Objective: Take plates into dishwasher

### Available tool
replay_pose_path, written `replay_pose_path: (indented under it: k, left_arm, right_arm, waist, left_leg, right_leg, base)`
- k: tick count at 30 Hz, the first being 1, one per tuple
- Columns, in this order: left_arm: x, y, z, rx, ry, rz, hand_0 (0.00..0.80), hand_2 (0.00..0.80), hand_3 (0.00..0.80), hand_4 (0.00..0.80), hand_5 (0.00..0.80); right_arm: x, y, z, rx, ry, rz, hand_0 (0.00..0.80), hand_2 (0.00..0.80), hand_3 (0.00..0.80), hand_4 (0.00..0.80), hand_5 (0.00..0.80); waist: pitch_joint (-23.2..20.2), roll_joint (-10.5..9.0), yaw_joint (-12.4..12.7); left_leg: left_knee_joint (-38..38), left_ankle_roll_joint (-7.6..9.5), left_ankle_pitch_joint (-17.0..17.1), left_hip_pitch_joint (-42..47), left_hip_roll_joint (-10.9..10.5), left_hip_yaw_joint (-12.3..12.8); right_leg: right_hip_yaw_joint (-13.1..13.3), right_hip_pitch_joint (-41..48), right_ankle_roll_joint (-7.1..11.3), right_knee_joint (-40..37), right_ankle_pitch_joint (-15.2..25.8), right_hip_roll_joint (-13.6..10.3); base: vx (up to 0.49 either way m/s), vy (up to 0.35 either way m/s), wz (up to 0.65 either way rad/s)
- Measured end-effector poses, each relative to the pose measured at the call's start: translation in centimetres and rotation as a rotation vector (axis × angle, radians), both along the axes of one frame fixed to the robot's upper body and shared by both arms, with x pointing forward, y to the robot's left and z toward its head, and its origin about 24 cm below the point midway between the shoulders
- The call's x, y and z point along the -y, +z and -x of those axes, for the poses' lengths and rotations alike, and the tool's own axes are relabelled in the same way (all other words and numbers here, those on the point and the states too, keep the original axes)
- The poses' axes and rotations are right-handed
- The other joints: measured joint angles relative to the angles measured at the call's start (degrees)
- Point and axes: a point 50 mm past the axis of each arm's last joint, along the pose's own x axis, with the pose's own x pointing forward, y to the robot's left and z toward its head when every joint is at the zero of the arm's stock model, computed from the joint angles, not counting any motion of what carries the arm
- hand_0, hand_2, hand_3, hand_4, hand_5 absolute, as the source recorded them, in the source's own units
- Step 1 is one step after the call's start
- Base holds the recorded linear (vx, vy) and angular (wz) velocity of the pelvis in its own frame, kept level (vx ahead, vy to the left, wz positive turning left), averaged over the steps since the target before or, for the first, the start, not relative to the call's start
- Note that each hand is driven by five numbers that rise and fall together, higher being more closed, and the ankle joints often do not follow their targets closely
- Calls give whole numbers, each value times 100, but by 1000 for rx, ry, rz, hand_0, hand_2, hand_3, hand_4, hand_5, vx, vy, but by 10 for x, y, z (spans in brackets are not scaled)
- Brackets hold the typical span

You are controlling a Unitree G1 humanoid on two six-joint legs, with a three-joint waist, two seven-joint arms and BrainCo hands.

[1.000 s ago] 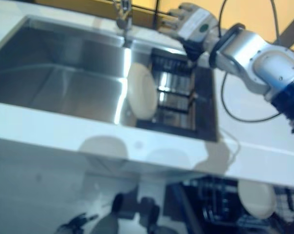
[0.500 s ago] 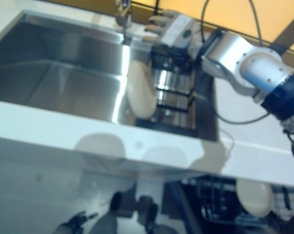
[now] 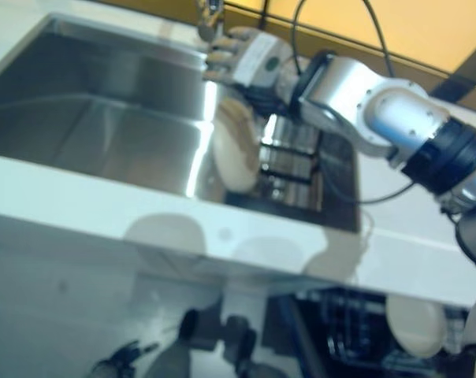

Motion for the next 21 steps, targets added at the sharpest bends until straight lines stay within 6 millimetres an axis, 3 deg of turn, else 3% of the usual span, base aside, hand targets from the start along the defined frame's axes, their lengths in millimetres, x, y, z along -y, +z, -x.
replay_pose_path:
  k: [21]
  left_arm:
    - [1, 1, -5, 17, 16, 10, 0, 0, 0, 0, 0]
  right_arm:
    - [-16, -5, 6, -32, 28, 27, 0, 0, 0, 0, 0]
  waist:
    - [14, -27, 0]
  left_leg:
    - [0, -1, 1, -24, -2, -10]
  right_leg:
    - [-7, -14, 11, 1, -8, 0]
  base:
    - [0, 0, 0]
